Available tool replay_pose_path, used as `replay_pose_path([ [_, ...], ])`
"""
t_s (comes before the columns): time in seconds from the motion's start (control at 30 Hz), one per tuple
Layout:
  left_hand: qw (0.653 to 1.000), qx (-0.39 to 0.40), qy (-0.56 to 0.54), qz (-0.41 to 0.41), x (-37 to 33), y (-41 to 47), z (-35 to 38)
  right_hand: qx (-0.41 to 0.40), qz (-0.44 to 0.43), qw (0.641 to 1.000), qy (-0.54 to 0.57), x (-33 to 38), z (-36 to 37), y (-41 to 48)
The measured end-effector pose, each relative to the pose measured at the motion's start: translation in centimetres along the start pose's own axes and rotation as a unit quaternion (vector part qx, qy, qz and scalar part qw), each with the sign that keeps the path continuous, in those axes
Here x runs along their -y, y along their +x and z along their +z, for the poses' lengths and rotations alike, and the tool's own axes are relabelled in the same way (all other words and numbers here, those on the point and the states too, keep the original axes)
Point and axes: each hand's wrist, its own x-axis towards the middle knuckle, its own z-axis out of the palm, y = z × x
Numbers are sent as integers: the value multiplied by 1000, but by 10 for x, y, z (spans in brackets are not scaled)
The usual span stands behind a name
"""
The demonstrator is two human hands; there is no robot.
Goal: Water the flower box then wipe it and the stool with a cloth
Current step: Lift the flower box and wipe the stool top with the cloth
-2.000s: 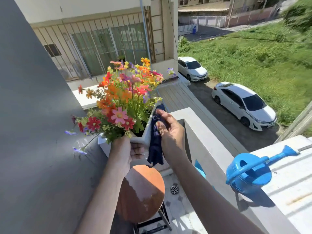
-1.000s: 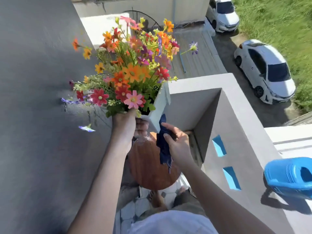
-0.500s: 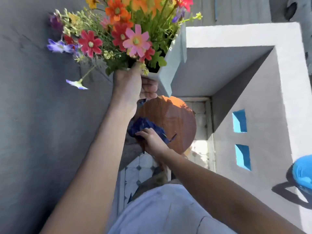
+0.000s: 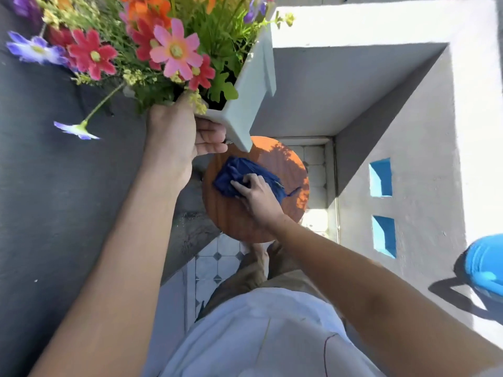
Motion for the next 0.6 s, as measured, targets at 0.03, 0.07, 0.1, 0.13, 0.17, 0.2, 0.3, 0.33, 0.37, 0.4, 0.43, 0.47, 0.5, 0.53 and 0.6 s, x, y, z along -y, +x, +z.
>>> replay_pose_path([
  [0.03, 1000, -1, -2, -1, 0, 1, 0, -22, 29, 999, 7, -11, -6, 4],
  [0.07, 1000, 0, -4, -4, 0, 2, 0, -45, 59, 997, 13, -20, -12, 8],
  [0.1, 1000, 0, -6, -8, -1, 3, 1, -67, 88, 994, 23, -30, -16, 12],
  [0.13, 1000, 1, -7, -12, -1, 3, 2, -85, 110, 990, 33, -37, -21, 16],
  [0.17, 1000, -1, -6, -15, -1, 4, 3, -98, 133, 985, 47, -45, -25, 20],
  [0.2, 1000, -3, -5, -16, -2, 4, 4, -102, 162, 979, 72, -51, -27, 24],
  [0.3, 1000, -8, -7, -16, -2, 3, 6, -79, 224, 964, 119, -57, -31, 29],
  [0.33, 1000, -7, -8, -16, -1, 2, 6, -73, 227, 965, 113, -53, -29, 28],
  [0.37, 1000, -6, -9, -16, 0, 1, 5, -76, 224, 965, 115, -47, -27, 26],
  [0.4, 1000, -6, -9, -16, 1, 0, 5, -91, 213, 967, 108, -41, -25, 24],
  [0.43, 1000, -6, -10, -17, 1, 0, 5, -102, 203, 968, 102, -32, -24, 22],
  [0.47, 1000, -7, -12, -18, 1, 0, 5, -104, 194, 970, 100, -22, -21, 20],
  [0.5, 1000, -8, -14, -19, 1, 0, 6, -99, 183, 973, 102, -12, -17, 17],
  [0.53, 1000, -9, -16, -21, 1, 0, 6, -87, 170, 976, 104, 0, -12, 14],
  [0.6, 1000, -9, -16, -25, 1, 1, 7, -59, 149, 981, 112, 22, 3, 6],
])
